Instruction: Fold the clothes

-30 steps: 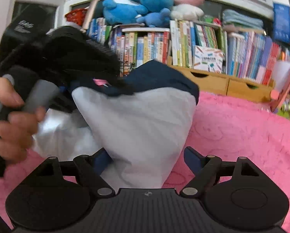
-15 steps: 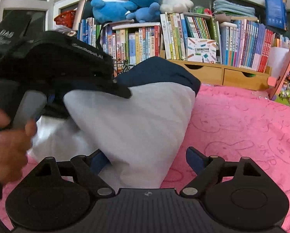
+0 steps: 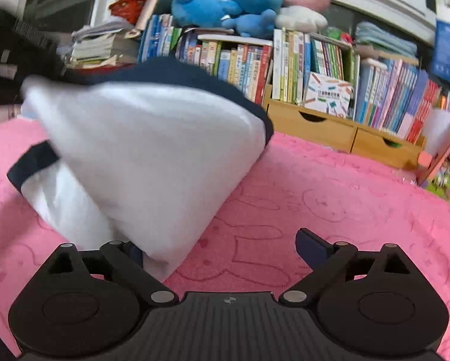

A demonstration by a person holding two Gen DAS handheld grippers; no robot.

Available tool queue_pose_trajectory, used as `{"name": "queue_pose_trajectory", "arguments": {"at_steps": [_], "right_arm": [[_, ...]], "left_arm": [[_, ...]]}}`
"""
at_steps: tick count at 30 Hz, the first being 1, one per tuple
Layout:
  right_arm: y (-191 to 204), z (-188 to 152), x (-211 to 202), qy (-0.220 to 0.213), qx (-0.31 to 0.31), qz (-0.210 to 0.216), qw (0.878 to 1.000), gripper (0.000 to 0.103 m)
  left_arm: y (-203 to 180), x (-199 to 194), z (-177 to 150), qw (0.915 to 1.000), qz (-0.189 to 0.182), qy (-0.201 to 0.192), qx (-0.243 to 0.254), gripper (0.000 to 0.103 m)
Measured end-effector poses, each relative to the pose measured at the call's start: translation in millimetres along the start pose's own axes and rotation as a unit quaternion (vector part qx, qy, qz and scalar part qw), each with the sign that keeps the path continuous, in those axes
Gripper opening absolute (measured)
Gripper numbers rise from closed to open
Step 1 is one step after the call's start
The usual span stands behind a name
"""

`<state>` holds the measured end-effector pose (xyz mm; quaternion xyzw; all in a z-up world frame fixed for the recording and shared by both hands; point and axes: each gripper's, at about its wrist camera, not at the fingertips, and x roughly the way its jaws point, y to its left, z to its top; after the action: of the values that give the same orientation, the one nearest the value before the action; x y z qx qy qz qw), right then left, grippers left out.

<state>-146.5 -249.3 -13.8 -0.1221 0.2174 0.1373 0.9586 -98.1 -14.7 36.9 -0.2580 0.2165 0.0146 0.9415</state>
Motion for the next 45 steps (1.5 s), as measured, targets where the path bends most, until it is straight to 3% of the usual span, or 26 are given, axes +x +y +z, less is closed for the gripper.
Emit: {"name": "queue_pose_trajectory", "arguments": {"at_steps": [3, 9, 17, 21, 27, 32, 36, 41, 42, 44, 45], "right_arm": [[5.1, 0.7, 1.2, 0.001, -0.018, -0.005, 1.000, 0.098], [6.3, 1.0, 3.1, 0.004, -0.024, -0.010, 1.000, 0.100], [6.8, 0.1, 3.7, 0.005, -0.030, -0.015, 0.999, 0.101], [9.4, -1.3, 2.8, 0.000, -0.041, -0.023, 0.999, 0.101], [4.5, -6.9, -6.4, -0.028, -0.057, -0.038, 0.997, 0.100], [6.0, -10.3, -14.3, -0.054, -0.148, -0.093, 0.983, 0.100], [-13.5, -10.0, -22.5, -0.051, -0.159, -0.099, 0.981, 0.100], [-50.9, -24.1, -21.5, -0.009, -0.131, -0.070, 0.989, 0.102], [-58.1, -24.9, -21.2, 0.006, -0.110, -0.048, 0.993, 0.102], [-75.9, -20.9, -25.4, 0.048, -0.055, 0.036, 0.997, 0.101], [-81.3, -16.4, -31.4, 0.043, -0.037, 0.072, 0.996, 0.101]], "left_arm": [[18.0, 2.4, -8.4, 0.9997, 0.019, 0.011, -0.004, 0.019], [8.2, -9.1, -16.7, 0.9955, 0.050, -0.004, 0.080, 0.024], [18.1, -19.4, -33.4, 0.9878, 0.104, -0.003, 0.116, 0.036], [21.9, -21.6, -39.2, 0.9831, 0.124, -0.006, 0.134, 0.049], [21.3, -18.2, -42.9, 0.9795, 0.125, 0.003, 0.157, 0.055], [12.1, -20.5, -51.8, 0.9785, 0.106, 0.013, 0.177, 0.060], [2.7, -21.3, -62.2, 0.9757, 0.089, 0.019, 0.200, 0.077], [-11.1, -25.2, -73.8, 0.9706, 0.076, 0.024, 0.227, 0.084], [-11.2, -25.4, -74.7, 0.9706, 0.078, 0.022, 0.227, 0.084], [-10.8, -25.8, -75.9, 0.9706, 0.077, 0.017, 0.228, 0.084], [-10.6, -26.0, -76.9, 0.9703, 0.077, 0.014, 0.229, 0.085]]}}
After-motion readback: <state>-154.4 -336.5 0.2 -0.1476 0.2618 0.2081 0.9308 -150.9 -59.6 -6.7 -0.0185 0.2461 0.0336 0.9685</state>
